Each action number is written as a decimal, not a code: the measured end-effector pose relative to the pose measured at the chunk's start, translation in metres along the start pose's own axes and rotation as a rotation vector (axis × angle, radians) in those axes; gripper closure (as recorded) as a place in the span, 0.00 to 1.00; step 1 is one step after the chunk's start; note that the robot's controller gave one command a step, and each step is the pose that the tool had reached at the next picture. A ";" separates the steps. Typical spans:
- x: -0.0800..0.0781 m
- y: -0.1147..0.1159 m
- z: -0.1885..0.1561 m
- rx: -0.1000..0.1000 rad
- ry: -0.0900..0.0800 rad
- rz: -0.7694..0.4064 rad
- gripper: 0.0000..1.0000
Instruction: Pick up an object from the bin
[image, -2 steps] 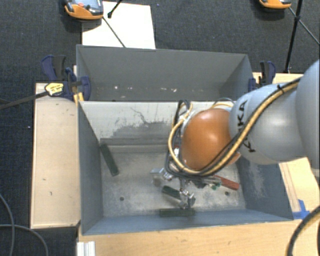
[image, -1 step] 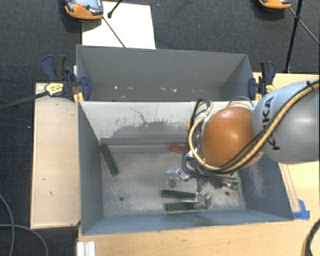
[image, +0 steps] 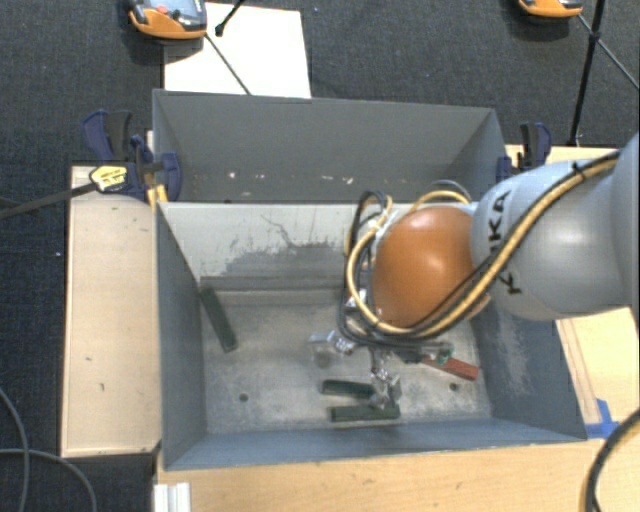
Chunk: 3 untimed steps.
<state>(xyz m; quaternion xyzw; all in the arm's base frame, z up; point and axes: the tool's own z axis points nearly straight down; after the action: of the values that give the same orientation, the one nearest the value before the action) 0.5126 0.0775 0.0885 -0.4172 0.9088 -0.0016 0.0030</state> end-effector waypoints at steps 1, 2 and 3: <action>0.014 0.018 0.014 -0.001 0.001 0.227 1.00; 0.014 0.018 0.014 -0.001 0.001 0.228 1.00; -0.015 -0.005 -0.182 -0.006 0.004 0.219 1.00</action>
Offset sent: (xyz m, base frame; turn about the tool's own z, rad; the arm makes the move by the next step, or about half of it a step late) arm 0.0000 0.0000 0.0000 0.0000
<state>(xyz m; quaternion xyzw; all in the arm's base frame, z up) 0.5251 0.0858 0.2710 -0.3154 0.9490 0.0005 0.0002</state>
